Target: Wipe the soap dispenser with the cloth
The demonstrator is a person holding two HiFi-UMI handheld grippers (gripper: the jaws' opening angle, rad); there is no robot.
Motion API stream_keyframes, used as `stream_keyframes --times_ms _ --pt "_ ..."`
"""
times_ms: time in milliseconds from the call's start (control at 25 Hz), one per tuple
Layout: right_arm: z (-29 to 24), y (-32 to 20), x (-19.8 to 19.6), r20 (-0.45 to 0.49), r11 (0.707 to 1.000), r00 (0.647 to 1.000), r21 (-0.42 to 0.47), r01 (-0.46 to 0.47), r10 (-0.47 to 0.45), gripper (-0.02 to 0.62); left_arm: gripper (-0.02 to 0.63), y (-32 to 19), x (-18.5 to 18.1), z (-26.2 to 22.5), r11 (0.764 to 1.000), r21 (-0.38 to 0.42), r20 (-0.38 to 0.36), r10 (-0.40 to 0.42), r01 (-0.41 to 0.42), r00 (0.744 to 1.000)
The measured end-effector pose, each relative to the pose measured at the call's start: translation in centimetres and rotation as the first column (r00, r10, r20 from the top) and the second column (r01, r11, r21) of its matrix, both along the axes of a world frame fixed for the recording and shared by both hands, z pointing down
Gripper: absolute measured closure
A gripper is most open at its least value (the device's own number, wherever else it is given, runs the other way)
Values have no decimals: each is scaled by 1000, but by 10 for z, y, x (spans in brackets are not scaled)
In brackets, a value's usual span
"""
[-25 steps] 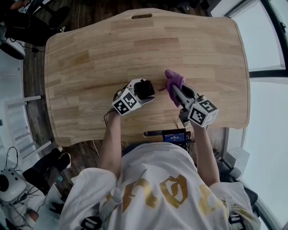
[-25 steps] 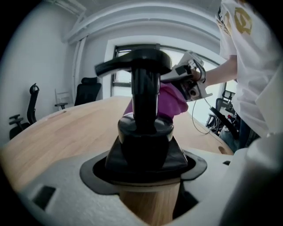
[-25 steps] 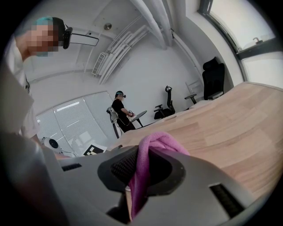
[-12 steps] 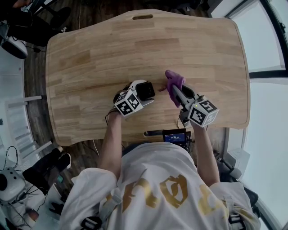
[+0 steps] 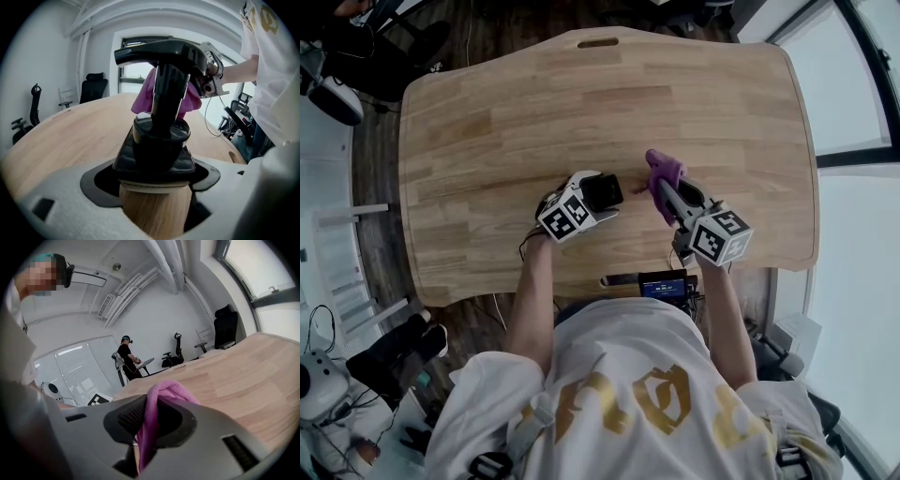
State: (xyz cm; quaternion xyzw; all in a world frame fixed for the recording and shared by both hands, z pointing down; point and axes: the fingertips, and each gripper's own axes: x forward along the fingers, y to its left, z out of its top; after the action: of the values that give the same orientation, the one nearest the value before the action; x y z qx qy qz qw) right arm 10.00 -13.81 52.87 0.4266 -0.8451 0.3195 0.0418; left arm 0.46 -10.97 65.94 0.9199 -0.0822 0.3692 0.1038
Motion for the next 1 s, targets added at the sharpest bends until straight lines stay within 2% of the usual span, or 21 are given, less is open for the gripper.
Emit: stream_keyframes --times_ms 200,360,560,720,840,880,1000 --pt "-4 1 -1 -23 1000 1000 8 -17 17 545 244 0 -14 -7 999 -4 9 -38 38 999" --pt "-7 1 -6 -63 1000 998 21 -18 19 545 244 0 -33 -22 990 1 -62 -140 140 988" --pt "-18 2 -16 -105 998 994 63 -11 18 545 245 0 -59 -56 952 -23 -198 -304 306 932" --pt "-28 5 -25 -129 994 991 105 -18 31 544 255 -3 -66 -88 923 20 -277 -364 384 889" --pt "-35 9 -28 -145 991 988 132 -35 55 543 393 -9 -69 -110 889 81 -319 -406 451 857" --pt "-37 11 -28 -151 989 986 140 -42 64 544 415 -11 -70 -117 874 97 -330 -424 477 843" --pt "-47 16 -30 -177 984 981 170 -47 78 544 568 -16 -72 -138 818 138 -354 -486 559 799"
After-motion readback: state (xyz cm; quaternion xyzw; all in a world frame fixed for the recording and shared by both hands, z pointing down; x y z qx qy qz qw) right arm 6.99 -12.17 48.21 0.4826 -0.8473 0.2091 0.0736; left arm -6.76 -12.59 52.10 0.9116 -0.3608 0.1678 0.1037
